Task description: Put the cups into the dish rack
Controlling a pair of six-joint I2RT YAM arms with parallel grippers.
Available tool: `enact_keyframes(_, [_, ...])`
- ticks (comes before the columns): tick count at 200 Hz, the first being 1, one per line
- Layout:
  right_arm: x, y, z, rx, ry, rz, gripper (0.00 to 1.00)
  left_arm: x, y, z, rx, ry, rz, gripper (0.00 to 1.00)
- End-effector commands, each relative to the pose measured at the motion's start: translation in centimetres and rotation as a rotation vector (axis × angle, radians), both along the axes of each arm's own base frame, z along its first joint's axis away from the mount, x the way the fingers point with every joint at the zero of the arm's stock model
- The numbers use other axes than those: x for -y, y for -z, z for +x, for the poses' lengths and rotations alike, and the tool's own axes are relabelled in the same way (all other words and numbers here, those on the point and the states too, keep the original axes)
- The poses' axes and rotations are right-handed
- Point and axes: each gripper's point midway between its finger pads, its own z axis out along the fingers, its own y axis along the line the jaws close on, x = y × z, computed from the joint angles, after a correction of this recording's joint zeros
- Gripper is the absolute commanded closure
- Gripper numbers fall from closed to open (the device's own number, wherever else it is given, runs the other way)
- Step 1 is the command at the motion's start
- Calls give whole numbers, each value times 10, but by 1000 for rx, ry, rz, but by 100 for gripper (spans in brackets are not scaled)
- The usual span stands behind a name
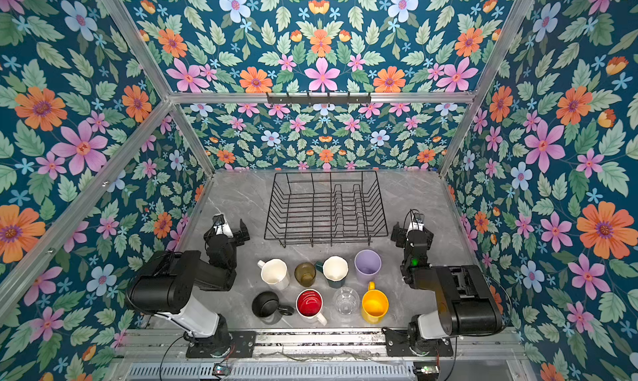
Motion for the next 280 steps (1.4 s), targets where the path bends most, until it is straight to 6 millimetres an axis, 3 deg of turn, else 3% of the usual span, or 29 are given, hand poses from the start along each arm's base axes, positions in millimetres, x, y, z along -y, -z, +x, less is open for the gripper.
enact_keyframes(1, [2,-3,1,11,12,4,1,0,-4,1,19,3,4,0])
enact_keyframes(142, [2,-3,-1,17,12,-2,1,0,-6,-1,27,3,4,0])
enact_keyframes(170, [5,-19,-9,47,32,-7,1,-5,-13,-16,77,-22,-24,0])
enact_keyframes(189, [15,-40,-20,-36,128,67,1,-1,-30,-20,107,-7,7,0])
enact_keyframes(214, [15,-95,-40,-9,189,240,1,-29,-66,-39,163,-184,-73,0])
enact_keyframes(226, [18,-106,-59,20,266,387,1,-35,-84,-47,196,-227,-157,0])
enact_keyframes(241, [1,-119,-69,35,135,390,1,-41,-101,-57,263,-279,-325,0])
enact_keyframes(264, [-14,-123,-92,-27,62,421,3,-19,-125,-62,284,-136,-410,0])
enact_keyframes(280, [-28,-111,-107,-181,17,448,4,-3,-142,-65,287,-29,-438,0])
